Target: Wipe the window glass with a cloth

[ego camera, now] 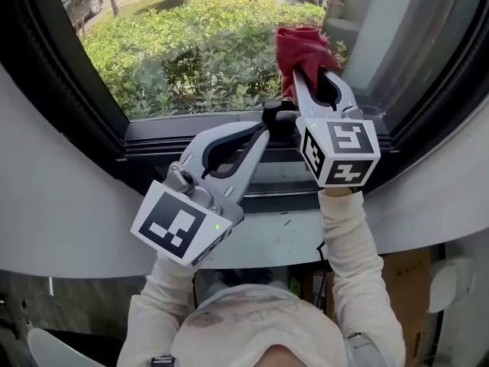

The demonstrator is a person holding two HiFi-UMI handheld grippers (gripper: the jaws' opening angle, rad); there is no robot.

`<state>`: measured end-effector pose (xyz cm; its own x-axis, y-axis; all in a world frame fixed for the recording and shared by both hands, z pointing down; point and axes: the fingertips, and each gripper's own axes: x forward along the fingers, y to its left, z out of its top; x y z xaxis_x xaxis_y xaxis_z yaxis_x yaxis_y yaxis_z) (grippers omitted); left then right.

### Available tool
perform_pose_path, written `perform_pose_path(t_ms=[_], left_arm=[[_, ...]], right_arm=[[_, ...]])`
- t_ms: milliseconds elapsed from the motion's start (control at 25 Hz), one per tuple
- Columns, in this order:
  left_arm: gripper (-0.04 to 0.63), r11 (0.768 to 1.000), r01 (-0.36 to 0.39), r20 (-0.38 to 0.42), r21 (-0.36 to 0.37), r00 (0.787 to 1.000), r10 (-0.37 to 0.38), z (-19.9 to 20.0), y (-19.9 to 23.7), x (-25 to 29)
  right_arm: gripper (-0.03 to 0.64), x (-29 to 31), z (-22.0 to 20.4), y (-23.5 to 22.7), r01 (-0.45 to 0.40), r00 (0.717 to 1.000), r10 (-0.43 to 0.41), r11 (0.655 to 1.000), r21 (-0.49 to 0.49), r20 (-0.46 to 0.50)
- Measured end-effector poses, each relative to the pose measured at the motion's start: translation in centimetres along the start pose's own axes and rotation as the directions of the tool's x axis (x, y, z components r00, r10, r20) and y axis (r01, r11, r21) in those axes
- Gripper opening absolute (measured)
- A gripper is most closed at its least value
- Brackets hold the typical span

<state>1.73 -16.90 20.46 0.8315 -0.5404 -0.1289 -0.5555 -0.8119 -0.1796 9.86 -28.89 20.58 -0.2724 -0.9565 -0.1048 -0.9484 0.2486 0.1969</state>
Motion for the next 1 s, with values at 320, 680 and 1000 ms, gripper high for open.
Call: perform_pose_path(t_ms=[320, 680, 1000], left_arm=[[0.000, 0.996, -0.084, -0.004, 0.010, 0.996, 0.084, 0.0, 4.4, -5.5], [0.000, 0.989, -0.144, -0.021, 0.017, 0.989, 0.145, -0.1, 6.8, -9.5], [0.000, 0.984, -0.180, -0.026, -0.001, 0.983, 0.180, -0.7, 9.3, -13.5]], right_arm=[[0.070, 2.9, 1.9, 8.0, -0.088, 0.996, 0.089, 0.996, -0.020, 0.032], [0.071, 5.4, 3.3, 15.2, -0.170, 0.983, 0.172, 0.985, -0.032, 0.059], [0.071, 7.9, 4.0, 22.5, -0.255, 0.964, 0.255, 0.967, -0.015, 0.073]])
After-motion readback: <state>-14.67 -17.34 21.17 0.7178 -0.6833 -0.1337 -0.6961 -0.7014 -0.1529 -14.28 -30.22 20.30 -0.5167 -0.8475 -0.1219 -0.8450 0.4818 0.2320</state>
